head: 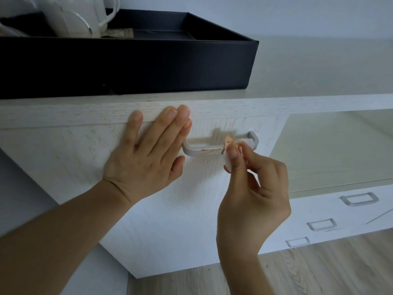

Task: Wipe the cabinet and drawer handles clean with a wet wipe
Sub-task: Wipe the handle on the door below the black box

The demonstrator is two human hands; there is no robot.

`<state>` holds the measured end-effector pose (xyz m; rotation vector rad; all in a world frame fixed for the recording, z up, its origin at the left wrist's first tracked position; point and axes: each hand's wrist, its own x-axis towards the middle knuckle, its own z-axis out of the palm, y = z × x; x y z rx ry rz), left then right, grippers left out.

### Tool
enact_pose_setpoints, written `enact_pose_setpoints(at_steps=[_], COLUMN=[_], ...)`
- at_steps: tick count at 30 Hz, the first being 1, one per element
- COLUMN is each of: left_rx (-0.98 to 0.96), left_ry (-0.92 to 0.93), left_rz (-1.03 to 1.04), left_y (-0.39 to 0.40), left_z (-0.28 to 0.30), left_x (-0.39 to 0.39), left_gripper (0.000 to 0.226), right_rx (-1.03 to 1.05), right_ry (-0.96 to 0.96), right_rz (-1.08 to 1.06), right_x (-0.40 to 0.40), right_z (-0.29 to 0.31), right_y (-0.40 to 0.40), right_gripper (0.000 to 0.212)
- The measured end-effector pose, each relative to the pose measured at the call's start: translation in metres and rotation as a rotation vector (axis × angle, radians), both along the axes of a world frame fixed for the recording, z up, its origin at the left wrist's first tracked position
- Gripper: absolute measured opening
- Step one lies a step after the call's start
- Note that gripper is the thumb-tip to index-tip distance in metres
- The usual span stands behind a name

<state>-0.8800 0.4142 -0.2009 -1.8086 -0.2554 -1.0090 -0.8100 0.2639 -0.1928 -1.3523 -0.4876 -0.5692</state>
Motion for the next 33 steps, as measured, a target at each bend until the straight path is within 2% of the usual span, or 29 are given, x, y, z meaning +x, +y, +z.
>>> enact_pose_setpoints(at_steps=[5,8,17,22,25,28,33], left_rx=[0.006,0.004,-0.016,-0.053,-0.165,-0.178,0.041], left_ry=[-0.004,-0.002,0.011,0.019,0.066,0.076,0.12], left_rz=[0.008,0.009,0.003,-0.02,-0.105,-0.121,0.011], left_y=[0.001,0.001,0.002,-0.003,-0.008,-0.001,0.022], left_z=[-0.001,-0.001,-0.004,-0.001,0.007,0.014,0.016], left_x=[0.0,0.0,0.001,-0.003,-0.014,-0.032,-0.042], left_gripper=[0.07,0.07,0.071,0.071,0.067,0.064,0.07], right_rx=[-0.08,0.011,-0.023,0.092,0.107,0.06,-0.064], right_ry=[-0.097,-0.021,0.015,0.276,0.341,0.295,0.065], right_rz=[-0.057,-0.006,0.013,0.079,0.121,0.091,0.096], right_x=[0.005,0.003,-0.011,-0.004,-0.005,-0.006,-0.024], right_z=[-0.006,-0.007,-0.002,0.007,0.01,0.012,0.006], right_y=[-0.002,0.001,0.004,-0.005,-0.005,-0.006,0.004], right_gripper=[0.012,0.007,0.006,0.01,0.009,0.007,0.007])
